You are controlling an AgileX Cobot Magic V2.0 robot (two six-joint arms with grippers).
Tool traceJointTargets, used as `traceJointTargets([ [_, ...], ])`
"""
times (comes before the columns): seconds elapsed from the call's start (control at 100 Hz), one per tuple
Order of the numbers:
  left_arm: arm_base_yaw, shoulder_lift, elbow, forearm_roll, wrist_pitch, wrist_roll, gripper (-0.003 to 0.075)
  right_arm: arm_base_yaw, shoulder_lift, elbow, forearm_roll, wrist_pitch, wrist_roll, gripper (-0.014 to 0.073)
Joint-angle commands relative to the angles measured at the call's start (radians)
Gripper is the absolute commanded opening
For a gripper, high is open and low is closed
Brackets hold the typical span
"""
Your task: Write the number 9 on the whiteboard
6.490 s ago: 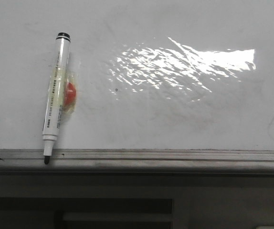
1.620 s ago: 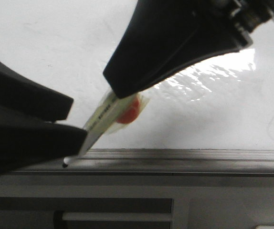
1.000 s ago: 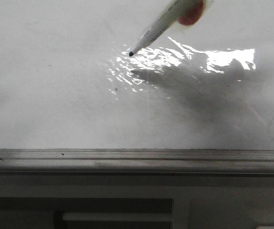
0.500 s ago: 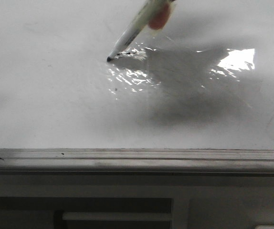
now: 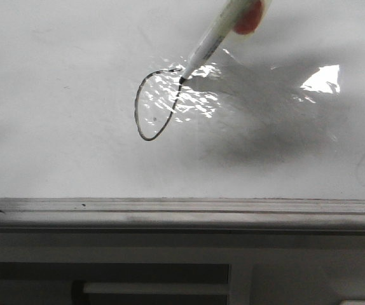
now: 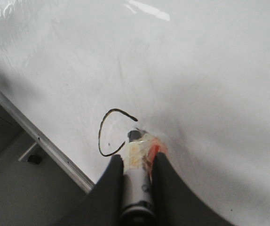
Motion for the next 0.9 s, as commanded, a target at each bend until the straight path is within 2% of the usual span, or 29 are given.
traceJointTargets([
  [0.0, 0.001, -0.001, -0.028, -0.019, -0.06, -0.013, 0.0312, -0.014, -0.023, -0.037, -0.026, -0.057, -0.005, -0.0061],
  [0.16, 0.001, -0.001, -0.028, -0.019, -0.058, -0.013, 0.0312, -0.014, -0.016, 0.023, 0.014, 0.026, -0.005, -0.0061],
  [0.3, 0.001, -0.001, -0.028, -0.017, -0.028, -0.013, 0.0312, -0.014, -0.027, 0.135, 0.098, -0.003, -0.005, -0.0061],
  [0.42, 0.001, -0.001, -0.028, -0.014, -0.024, -0.017, 0.0312, -0.01, -0.062, 0.119, 0.153, -0.004, -0.025, -0.0061],
  [0.55, -0.004, 0.01, -0.025, 0.072, -0.028, -0.017, 0.0312, 0.019, -0.11, 0.102, 0.158, -0.011, -0.025, -0.0061],
  [0.76, -0.132, 0.14, -0.028, 0.197, -0.142, -0.021, 0.0315, 0.154, -0.104, 0.113, 0.171, -0.018, -0.024, -0.0061],
  [0.89, -0.21, 0.255, -0.03, 0.191, -0.185, -0.021, 0.0315, 0.221, -0.074, 0.117, 0.173, -0.063, -0.011, -0.0061],
])
